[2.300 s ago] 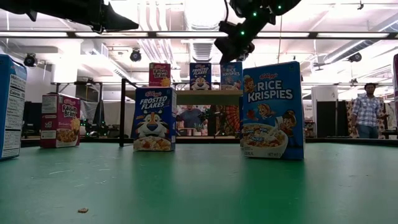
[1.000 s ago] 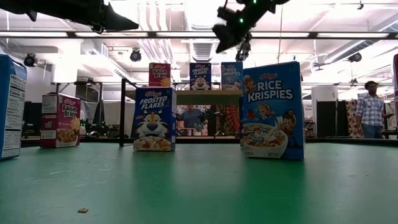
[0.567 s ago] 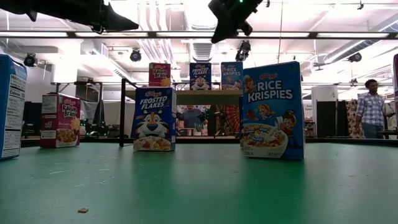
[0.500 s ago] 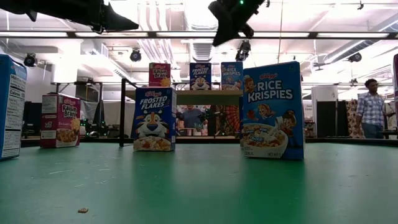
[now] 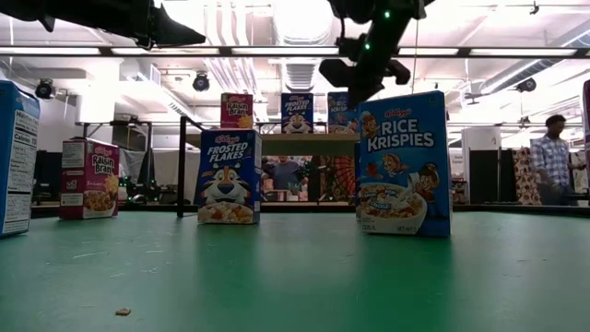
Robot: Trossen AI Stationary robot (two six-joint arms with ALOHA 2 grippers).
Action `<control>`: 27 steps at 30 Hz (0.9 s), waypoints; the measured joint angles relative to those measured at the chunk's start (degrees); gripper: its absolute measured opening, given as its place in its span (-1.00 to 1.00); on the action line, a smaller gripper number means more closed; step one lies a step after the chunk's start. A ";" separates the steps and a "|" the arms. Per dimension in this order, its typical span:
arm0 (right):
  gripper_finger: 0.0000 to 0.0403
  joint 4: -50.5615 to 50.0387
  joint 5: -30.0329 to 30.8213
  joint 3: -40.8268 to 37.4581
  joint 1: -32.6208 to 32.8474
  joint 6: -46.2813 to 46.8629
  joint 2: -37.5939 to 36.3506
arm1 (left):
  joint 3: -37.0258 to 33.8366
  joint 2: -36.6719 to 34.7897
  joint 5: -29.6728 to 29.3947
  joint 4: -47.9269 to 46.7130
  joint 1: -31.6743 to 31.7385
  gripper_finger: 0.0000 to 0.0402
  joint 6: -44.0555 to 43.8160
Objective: Stack cereal on shelf
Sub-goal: Put the top light blue cereal box on the shelf
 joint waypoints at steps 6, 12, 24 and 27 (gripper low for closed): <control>-0.94 5.44 0.11 -3.45 -0.82 0.33 0.64 | 0.00 0.02 0.00 0.02 0.00 -1.00 0.22; -0.94 7.73 -0.28 -4.98 -1.75 0.30 1.66 | -0.01 0.00 0.00 0.04 0.01 -1.00 0.24; -0.94 8.67 -0.30 -4.98 -3.82 -0.13 4.00 | 0.00 0.00 0.00 0.07 0.01 -1.00 0.33; -0.94 9.32 -1.85 -4.98 -3.78 -0.15 4.76 | 0.00 0.01 0.00 0.04 0.00 -1.00 0.63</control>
